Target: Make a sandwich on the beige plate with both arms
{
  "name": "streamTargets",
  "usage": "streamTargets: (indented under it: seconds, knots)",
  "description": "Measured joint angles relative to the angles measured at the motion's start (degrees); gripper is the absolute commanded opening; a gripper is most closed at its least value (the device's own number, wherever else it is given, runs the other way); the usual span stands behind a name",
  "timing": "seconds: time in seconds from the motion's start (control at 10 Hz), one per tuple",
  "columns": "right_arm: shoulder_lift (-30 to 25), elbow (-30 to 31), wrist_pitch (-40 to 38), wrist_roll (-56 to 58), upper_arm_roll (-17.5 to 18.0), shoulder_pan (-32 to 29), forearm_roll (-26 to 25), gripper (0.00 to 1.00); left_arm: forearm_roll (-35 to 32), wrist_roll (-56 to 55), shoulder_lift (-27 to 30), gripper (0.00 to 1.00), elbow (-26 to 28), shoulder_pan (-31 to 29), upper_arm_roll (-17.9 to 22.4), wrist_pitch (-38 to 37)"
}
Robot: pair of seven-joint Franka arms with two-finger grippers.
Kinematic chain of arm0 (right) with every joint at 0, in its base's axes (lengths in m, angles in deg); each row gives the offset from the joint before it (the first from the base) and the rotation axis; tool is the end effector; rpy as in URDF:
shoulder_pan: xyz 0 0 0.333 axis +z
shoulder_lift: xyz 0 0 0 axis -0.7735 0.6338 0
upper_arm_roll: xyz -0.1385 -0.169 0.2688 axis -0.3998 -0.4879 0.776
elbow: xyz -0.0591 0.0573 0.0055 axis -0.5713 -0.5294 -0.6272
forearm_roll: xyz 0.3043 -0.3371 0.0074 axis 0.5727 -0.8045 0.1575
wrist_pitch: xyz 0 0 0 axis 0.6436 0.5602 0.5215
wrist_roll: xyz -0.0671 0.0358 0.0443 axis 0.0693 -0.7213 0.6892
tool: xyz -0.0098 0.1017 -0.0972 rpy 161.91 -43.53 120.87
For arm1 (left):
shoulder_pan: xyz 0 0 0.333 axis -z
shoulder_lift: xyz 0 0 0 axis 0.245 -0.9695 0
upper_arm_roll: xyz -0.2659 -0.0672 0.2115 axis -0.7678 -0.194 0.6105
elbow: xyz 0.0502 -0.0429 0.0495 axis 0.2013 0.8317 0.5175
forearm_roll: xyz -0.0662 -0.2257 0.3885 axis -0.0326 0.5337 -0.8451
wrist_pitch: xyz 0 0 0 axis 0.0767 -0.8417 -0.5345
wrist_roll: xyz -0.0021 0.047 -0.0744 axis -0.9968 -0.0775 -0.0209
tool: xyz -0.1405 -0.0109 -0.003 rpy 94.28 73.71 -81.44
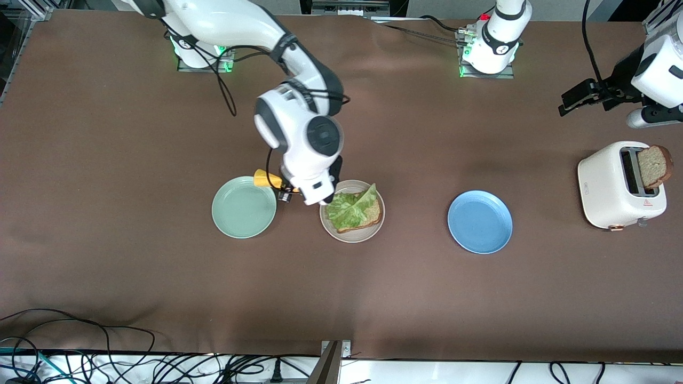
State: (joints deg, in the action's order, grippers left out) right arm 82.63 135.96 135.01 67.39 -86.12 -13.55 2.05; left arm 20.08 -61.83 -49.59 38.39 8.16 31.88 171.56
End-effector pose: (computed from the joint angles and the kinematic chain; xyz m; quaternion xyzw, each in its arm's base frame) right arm 0.6598 0.4542 0.3258 0.7824 0.6072 -0.1264 0.0563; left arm 0.5798 -0.0421 0.6214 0.9937 0.0878 -0.0657 0.0226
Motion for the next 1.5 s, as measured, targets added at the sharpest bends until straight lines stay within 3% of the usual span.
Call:
streamTargets:
  seconds: [0.2, 0.7, 0.9, 1.3, 1.5]
  knots:
    - [-3.8, 6.0, 2.8, 7.4, -2.7, -4.0, 13.0, 0.0, 0.0, 0.0, 0.0, 1.0, 0.0, 0.0, 0.0, -0.1]
    - [-9.6, 16.5, 4.1, 32.2, -3.7, -14.8, 31.8, 0.0, 0.0, 0.0, 0.0, 1.0, 0.0, -0.2, 0.2, -0.8]
    - [-10.6, 18.9, -0.8, 44.2, -3.9, -21.6, 40.1, 0.0, 0.0, 0.7, -0.1, 1.0, 0.0, -1.7, 0.4, -1.2]
    - [-8.8, 21.0, -11.9, 64.7, -3.8, -33.9, 48.8, 0.0, 0.0, 1.5, -1.2, 1.0, 0.1, -3.0, 0.4, -1.3]
    - [-4.9, 21.6, -13.4, 76.3, -1.1, -40.2, 50.2, 0.0, 0.0, 1.6, -2.2, 1.0, 0.1, -2.8, -0.1, -1.2]
